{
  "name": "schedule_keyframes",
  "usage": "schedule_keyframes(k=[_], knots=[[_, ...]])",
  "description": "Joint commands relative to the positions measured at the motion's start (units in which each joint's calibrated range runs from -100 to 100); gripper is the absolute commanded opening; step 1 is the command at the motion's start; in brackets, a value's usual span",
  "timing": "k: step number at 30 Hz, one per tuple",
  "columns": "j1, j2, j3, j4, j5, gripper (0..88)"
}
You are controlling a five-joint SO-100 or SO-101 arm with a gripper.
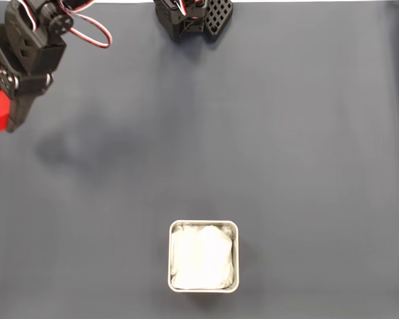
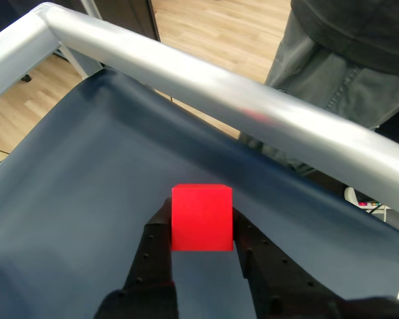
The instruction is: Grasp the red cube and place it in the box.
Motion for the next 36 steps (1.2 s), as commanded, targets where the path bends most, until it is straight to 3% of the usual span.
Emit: schedule_keyframes(k=[1,36], knots=[[-3.0,-3.8,-3.6,1.0,0.4,2.9],[-25.4,-6.8,-9.7,2.1,1.4,2.8]])
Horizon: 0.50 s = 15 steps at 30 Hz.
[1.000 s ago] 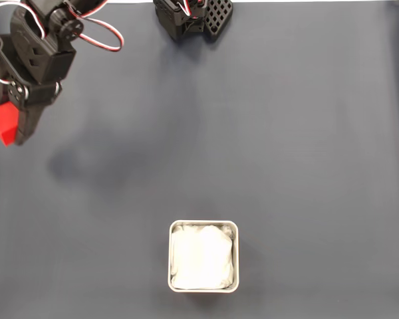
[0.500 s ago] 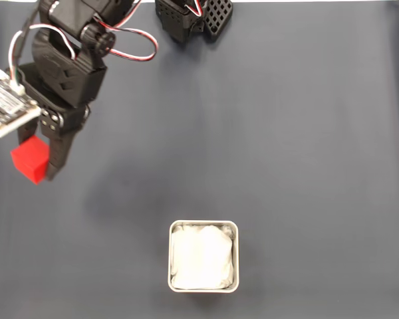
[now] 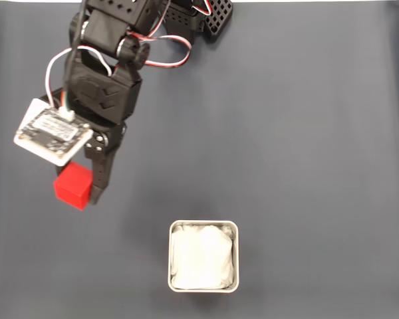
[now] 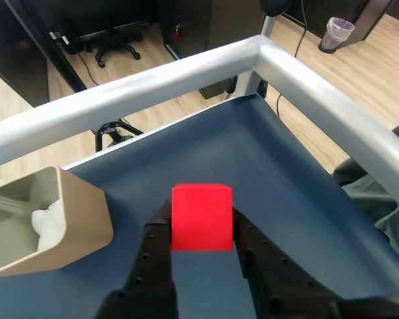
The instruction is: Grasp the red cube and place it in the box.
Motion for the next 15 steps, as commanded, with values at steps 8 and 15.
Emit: schedule_keyframes(k=[8,15], knots=[[-5.3,-1.9,-5.7,0.0,0.8,2.8],[-8.4,0.8,-8.4,-0.3,1.1,2.6]])
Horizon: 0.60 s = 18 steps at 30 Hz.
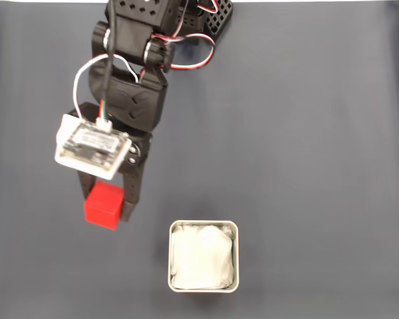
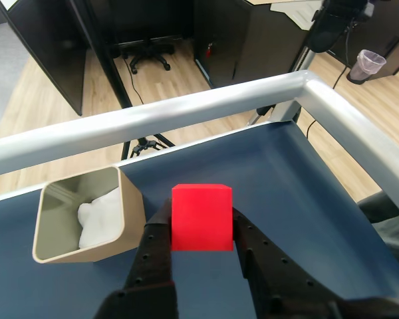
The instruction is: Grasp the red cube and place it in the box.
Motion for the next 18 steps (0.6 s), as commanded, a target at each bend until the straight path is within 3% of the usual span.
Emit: schedule_keyframes(k=[1,18], knots=[[-2.2,0.3,-4.4,-0.3,0.4,2.6],[-8.7,6.6,-9.0,-2.6,0.8,2.3]])
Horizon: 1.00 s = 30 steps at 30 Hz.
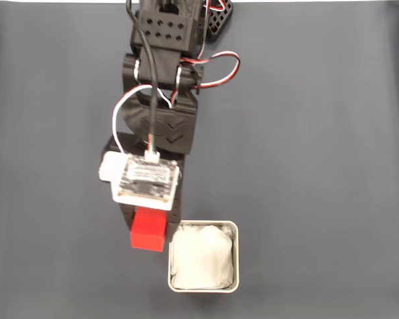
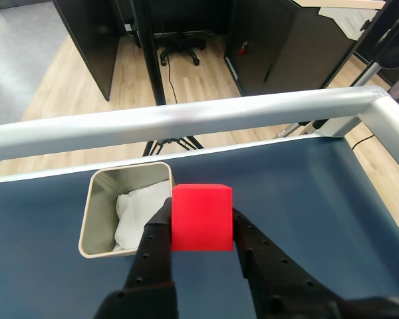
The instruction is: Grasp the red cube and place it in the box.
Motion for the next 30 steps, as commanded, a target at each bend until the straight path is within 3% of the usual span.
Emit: schedule_keyframes(k=[1,30], knots=[[-1.6,0.0,-3.9,-2.0,0.4,2.3],[-7.1,6.2,-9.0,-3.8,1.0,2.1]])
